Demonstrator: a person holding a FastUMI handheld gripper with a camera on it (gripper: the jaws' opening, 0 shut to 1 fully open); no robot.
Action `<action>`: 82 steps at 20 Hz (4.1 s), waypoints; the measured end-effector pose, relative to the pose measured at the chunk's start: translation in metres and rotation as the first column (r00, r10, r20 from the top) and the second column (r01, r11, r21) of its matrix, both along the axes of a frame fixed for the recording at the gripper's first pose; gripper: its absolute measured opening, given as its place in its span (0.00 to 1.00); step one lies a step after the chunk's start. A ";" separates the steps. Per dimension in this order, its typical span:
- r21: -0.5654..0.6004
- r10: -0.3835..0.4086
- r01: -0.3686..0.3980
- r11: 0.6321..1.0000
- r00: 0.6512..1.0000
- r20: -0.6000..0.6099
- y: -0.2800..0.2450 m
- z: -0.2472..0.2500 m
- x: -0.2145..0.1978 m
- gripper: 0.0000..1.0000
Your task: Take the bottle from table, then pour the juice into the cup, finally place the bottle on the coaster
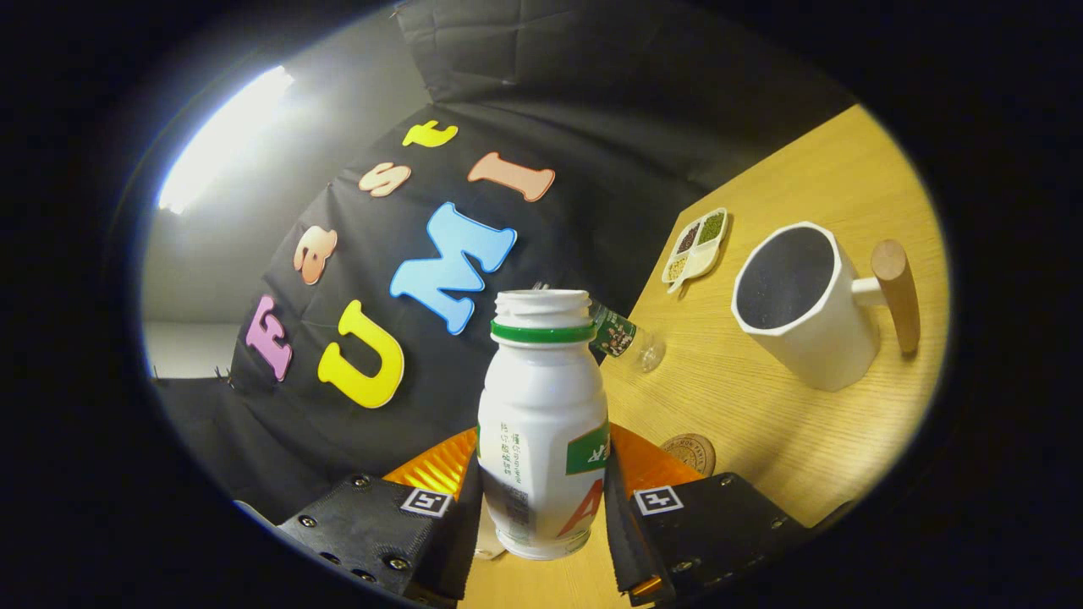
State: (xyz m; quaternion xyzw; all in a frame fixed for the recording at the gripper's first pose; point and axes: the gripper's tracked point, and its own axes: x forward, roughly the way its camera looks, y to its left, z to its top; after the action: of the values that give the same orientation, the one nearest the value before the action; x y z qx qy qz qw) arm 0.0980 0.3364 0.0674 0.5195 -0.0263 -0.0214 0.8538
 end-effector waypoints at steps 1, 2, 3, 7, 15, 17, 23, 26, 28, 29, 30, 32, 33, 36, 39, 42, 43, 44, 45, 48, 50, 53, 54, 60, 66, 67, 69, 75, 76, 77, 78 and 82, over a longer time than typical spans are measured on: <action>0.034 0.000 0.000 0.999 1.000 0.009 -0.003 0.000 0.001 0.63; 0.066 0.000 -0.002 0.998 1.000 0.018 -0.005 0.001 0.002 0.63; 0.092 -0.001 -0.002 0.996 1.000 0.024 -0.008 0.001 0.003 0.63; 0.171 0.004 -0.011 0.985 0.999 0.039 -0.015 0.000 0.007 0.63; 0.335 -0.025 -0.010 0.942 0.995 0.100 -0.027 0.001 0.006 0.63; 0.366 -0.036 -0.004 0.931 0.994 0.104 -0.030 0.001 0.004 0.63; 0.462 -0.067 -0.001 0.887 0.989 0.131 -0.040 0.003 0.001 0.63; 0.504 -0.081 -0.002 0.863 0.986 0.142 -0.044 0.006 -0.001 0.63; 0.522 -0.086 -0.002 0.853 0.985 0.146 -0.046 0.006 -0.001 0.63; 0.528 -0.088 -0.003 0.849 0.985 0.146 -0.047 0.006 0.000 0.63; 0.536 -0.090 -0.004 0.844 0.985 0.149 -0.048 0.007 0.000 0.63; 0.546 -0.094 -0.005 0.838 0.984 0.154 -0.049 0.008 0.000 0.63; 0.547 -0.095 -0.004 0.837 0.984 0.153 -0.049 0.007 0.000 0.63; 0.557 -0.097 -0.009 0.830 0.982 0.160 -0.050 0.009 0.000 0.63; 0.565 -0.100 -0.013 0.825 0.981 0.168 -0.051 0.009 -0.002 0.63; 0.567 -0.099 -0.014 0.823 0.981 0.168 -0.049 0.009 0.000 0.63; 0.569 -0.100 -0.015 0.822 0.980 0.171 -0.049 0.009 0.000 0.63; 0.572 -0.100 -0.018 0.820 0.980 0.174 -0.050 0.010 -0.001 0.63; 0.574 -0.101 -0.019 0.819 0.979 0.176 -0.050 0.010 0.000 0.63; 0.575 -0.101 -0.027 0.818 0.977 0.189 -0.051 0.011 -0.001 0.63; 0.576 -0.102 -0.029 0.817 0.976 0.194 -0.052 0.011 -0.001 0.63; 0.582 -0.106 -0.033 0.812 0.973 0.203 -0.051 0.012 -0.001 0.63; 0.583 -0.107 -0.034 0.812 0.973 0.206 -0.052 0.012 -0.001 0.63; 0.597 -0.113 -0.043 0.801 0.969 0.222 -0.052 0.013 0.000 0.63; 0.611 -0.123 -0.045 0.790 0.965 0.231 -0.054 0.014 0.000 0.63; 0.613 -0.124 -0.047 0.788 0.964 0.233 -0.054 0.014 -0.001 0.63; 0.615 -0.124 -0.048 0.787 0.964 0.234 -0.052 0.014 0.001 0.63; 0.633 -0.134 -0.054 0.772 0.960 0.246 -0.055 0.015 -0.001 0.63; 0.635 -0.135 -0.056 0.770 0.959 0.248 -0.056 0.015 -0.002 0.63; 0.637 -0.137 -0.057 0.769 0.958 0.250 -0.057 0.015 -0.003 0.63; 0.639 -0.138 -0.057 0.767 0.958 0.251 -0.059 0.015 -0.005 0.63; 0.651 -0.142 -0.062 0.756 0.956 0.257 -0.060 0.016 -0.006 0.63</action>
State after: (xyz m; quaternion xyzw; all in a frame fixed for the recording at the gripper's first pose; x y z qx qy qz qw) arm 0.0924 0.2768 0.0829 0.7808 -0.1532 0.0289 0.6050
